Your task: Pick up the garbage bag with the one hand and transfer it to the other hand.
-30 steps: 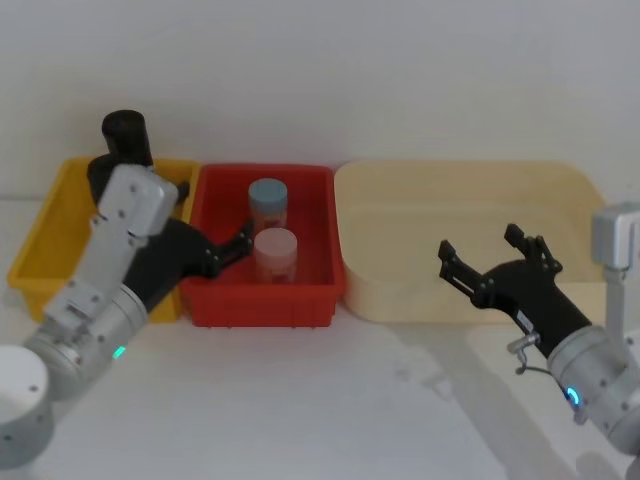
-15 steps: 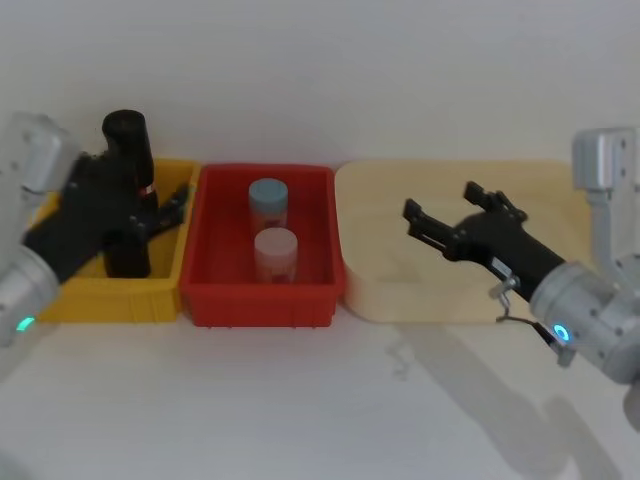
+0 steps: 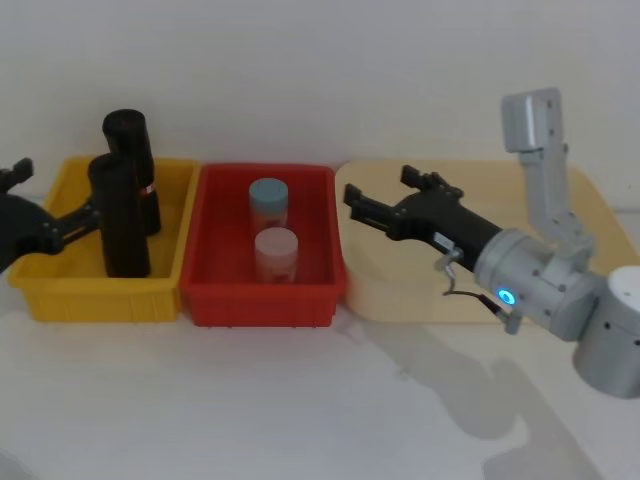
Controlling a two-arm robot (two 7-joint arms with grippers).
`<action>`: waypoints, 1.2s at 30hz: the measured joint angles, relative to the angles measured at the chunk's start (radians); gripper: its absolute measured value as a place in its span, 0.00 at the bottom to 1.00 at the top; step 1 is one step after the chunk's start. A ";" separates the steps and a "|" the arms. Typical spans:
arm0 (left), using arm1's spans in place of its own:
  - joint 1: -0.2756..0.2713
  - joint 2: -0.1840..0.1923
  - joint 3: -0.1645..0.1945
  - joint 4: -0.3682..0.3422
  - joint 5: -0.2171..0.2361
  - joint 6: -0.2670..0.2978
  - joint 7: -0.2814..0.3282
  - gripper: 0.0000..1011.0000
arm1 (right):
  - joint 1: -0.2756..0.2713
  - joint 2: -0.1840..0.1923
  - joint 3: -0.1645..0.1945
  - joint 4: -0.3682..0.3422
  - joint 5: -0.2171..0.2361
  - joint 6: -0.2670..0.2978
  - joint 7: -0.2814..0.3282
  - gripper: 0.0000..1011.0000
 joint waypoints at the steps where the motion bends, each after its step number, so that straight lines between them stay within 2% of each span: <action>1: 0.002 0.001 -0.004 0.004 -0.002 -0.002 -0.002 0.99 | 0.006 -0.002 -0.005 0.005 -0.001 0.002 0.000 0.99; 8: 0.008 0.007 -0.025 0.056 -0.013 -0.019 -0.029 0.99 | 0.050 -0.014 -0.047 0.048 -0.021 0.006 0.001 0.99; 16: -0.015 -0.005 -0.026 0.115 -0.037 -0.030 -0.076 0.99 | 0.084 -0.017 -0.087 0.091 -0.059 0.004 -0.004 0.99; 28: -0.091 -0.045 0.017 0.207 -0.053 -0.032 -0.141 0.99 | 0.107 -0.018 -0.122 0.136 -0.105 -0.025 -0.002 0.99; 36: -0.149 -0.075 0.049 0.258 -0.053 -0.027 -0.156 0.99 | 0.120 -0.016 -0.138 0.154 -0.129 -0.039 0.014 0.99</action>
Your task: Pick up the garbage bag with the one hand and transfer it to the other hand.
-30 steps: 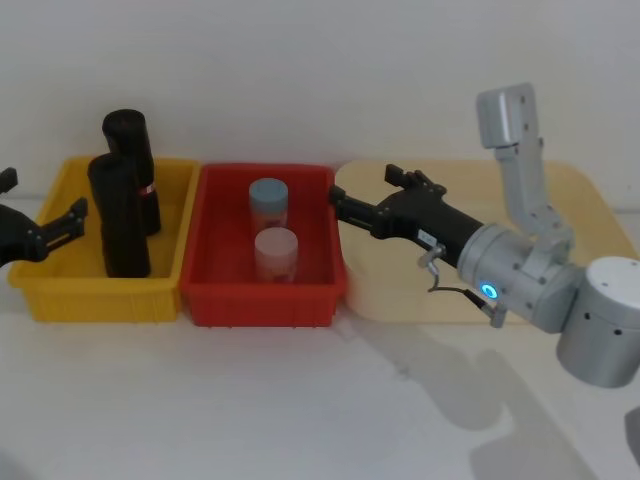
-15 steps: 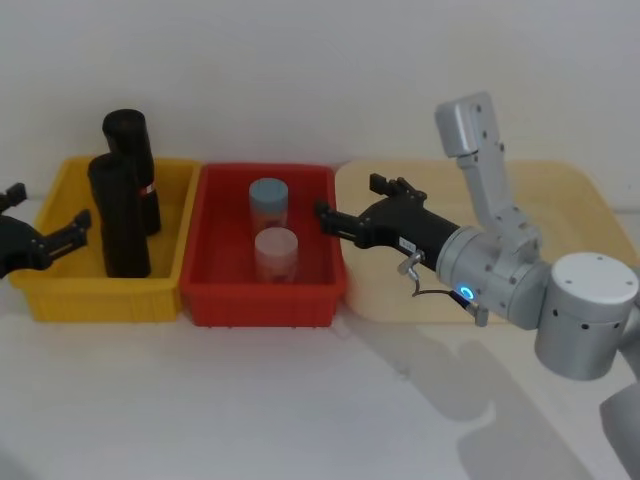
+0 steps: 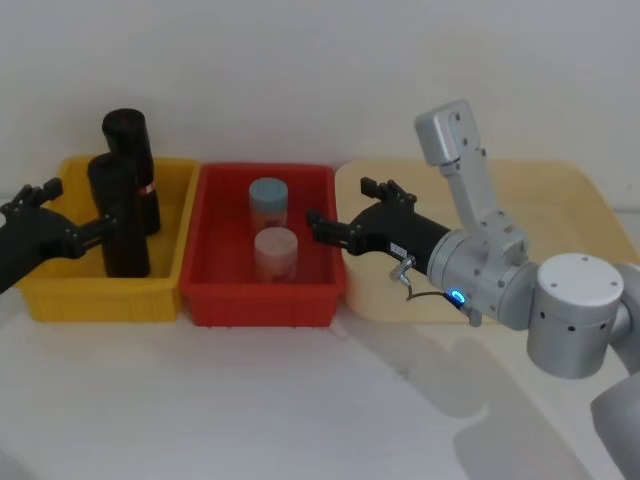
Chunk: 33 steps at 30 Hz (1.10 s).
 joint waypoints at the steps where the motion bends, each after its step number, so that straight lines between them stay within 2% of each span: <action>1: -0.005 -0.003 0.002 0.004 0.000 0.001 0.000 0.99 | 0.001 0.000 -0.001 0.001 -0.001 -0.001 0.002 0.99; 23: -0.144 -0.083 0.047 0.139 0.043 0.018 0.019 0.99 | 0.021 0.013 -0.004 0.045 -0.016 -0.021 0.061 0.99; 33: -0.192 -0.102 0.067 0.199 0.039 0.020 -0.030 0.99 | 0.023 0.016 0.000 0.055 -0.010 -0.027 0.073 0.99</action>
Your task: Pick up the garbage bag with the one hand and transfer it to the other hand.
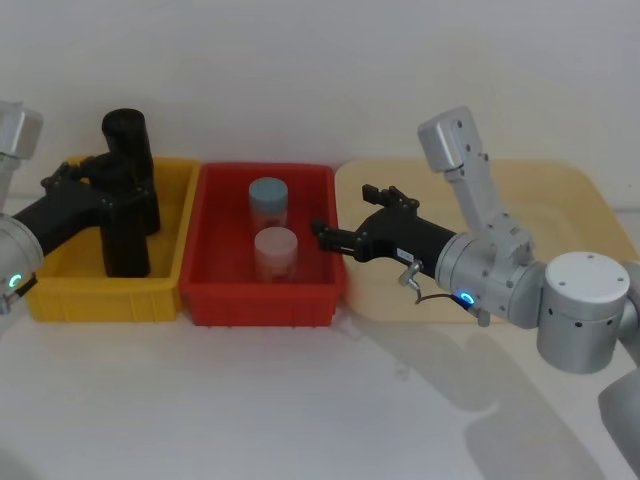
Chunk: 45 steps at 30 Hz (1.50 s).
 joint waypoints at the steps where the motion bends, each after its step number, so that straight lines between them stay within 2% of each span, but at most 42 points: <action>1: -0.006 -0.002 0.003 0.007 -0.003 0.000 -0.008 0.99 | 0.000 0.000 0.000 0.001 0.001 -0.001 0.000 0.99; 14: -0.033 -0.011 0.016 0.042 -0.016 0.002 -0.047 0.98 | 0.017 -0.012 -0.006 0.032 0.023 -0.010 0.020 0.99; 20: -0.039 -0.014 0.020 0.050 -0.019 0.002 -0.056 0.86 | 0.033 -0.019 -0.017 0.046 0.033 -0.008 0.038 0.99; 21: -0.040 -0.014 0.020 0.051 -0.019 0.002 -0.057 0.80 | 0.038 -0.020 -0.020 0.050 0.037 -0.006 0.043 0.99; 23: -0.041 -0.014 0.021 0.052 -0.020 0.002 -0.059 0.76 | 0.044 -0.023 -0.023 0.055 0.040 -0.004 0.048 0.99; 24: -0.042 -0.014 0.021 0.054 -0.020 0.002 -0.060 0.71 | 0.049 -0.025 -0.026 0.061 0.045 0.000 0.055 0.99; 26: -0.044 -0.015 0.022 0.055 -0.021 0.002 -0.061 0.68 | 0.055 -0.028 -0.028 0.068 0.049 0.005 0.061 0.99; 28: -0.044 -0.015 0.022 0.056 -0.021 0.002 -0.062 0.59 | 0.065 -0.034 -0.032 0.081 0.058 0.015 0.072 0.99; 33: -0.046 -0.015 0.023 0.058 -0.022 0.002 -0.064 0.46 | 0.092 -0.048 -0.042 0.120 0.073 0.039 0.093 0.99; 43: -0.048 -0.016 0.024 0.060 -0.023 0.002 -0.067 0.39 | 0.167 -0.082 -0.082 0.225 0.080 0.073 0.128 0.99; 45: -0.048 -0.016 0.024 0.061 -0.023 0.002 -0.067 0.37 | 0.187 -0.092 -0.100 0.257 0.073 0.075 0.134 0.99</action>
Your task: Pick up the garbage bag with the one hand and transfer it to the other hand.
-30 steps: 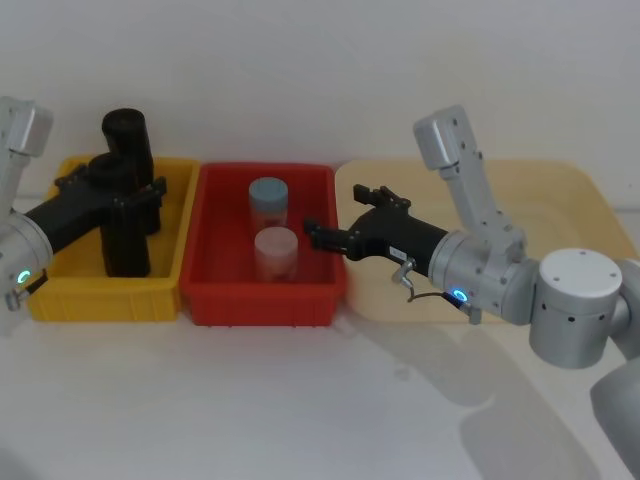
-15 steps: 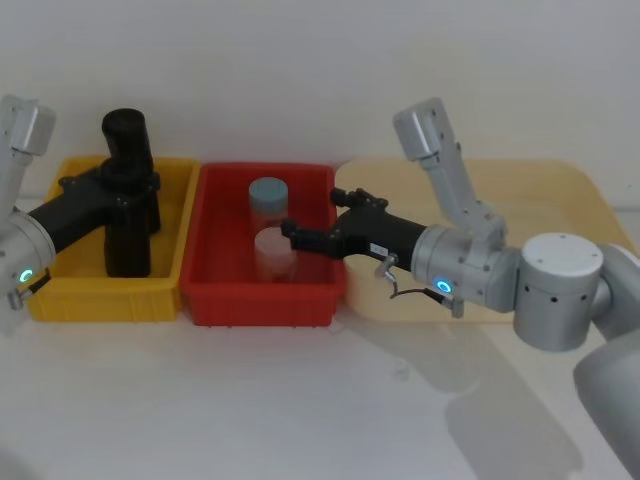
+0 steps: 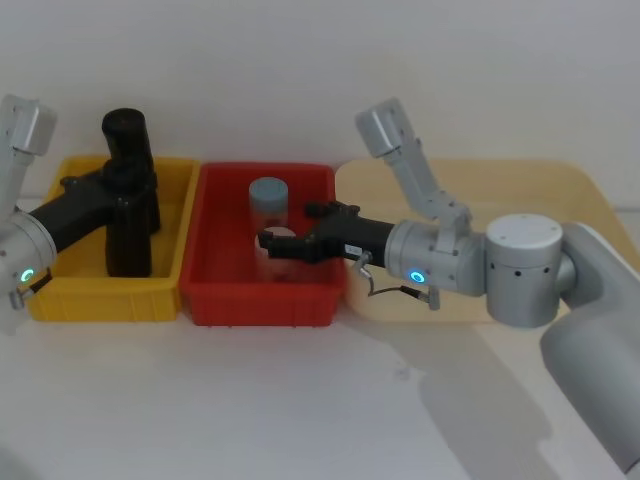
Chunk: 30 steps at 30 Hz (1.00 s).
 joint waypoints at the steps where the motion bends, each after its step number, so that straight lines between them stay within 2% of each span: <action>1: 0.000 0.000 0.000 0.000 0.000 0.000 0.000 0.36 | 0.004 -0.002 -0.004 0.008 -0.002 0.000 0.001 0.99; 14: -0.001 0.000 0.000 0.001 0.000 0.000 -0.001 0.34 | 0.058 -0.030 -0.058 0.081 -0.045 -0.008 0.008 0.99; 30: -0.001 0.000 0.000 0.001 0.000 0.000 -0.002 0.33 | 0.080 -0.029 -0.113 0.087 -0.120 -0.010 -0.008 0.99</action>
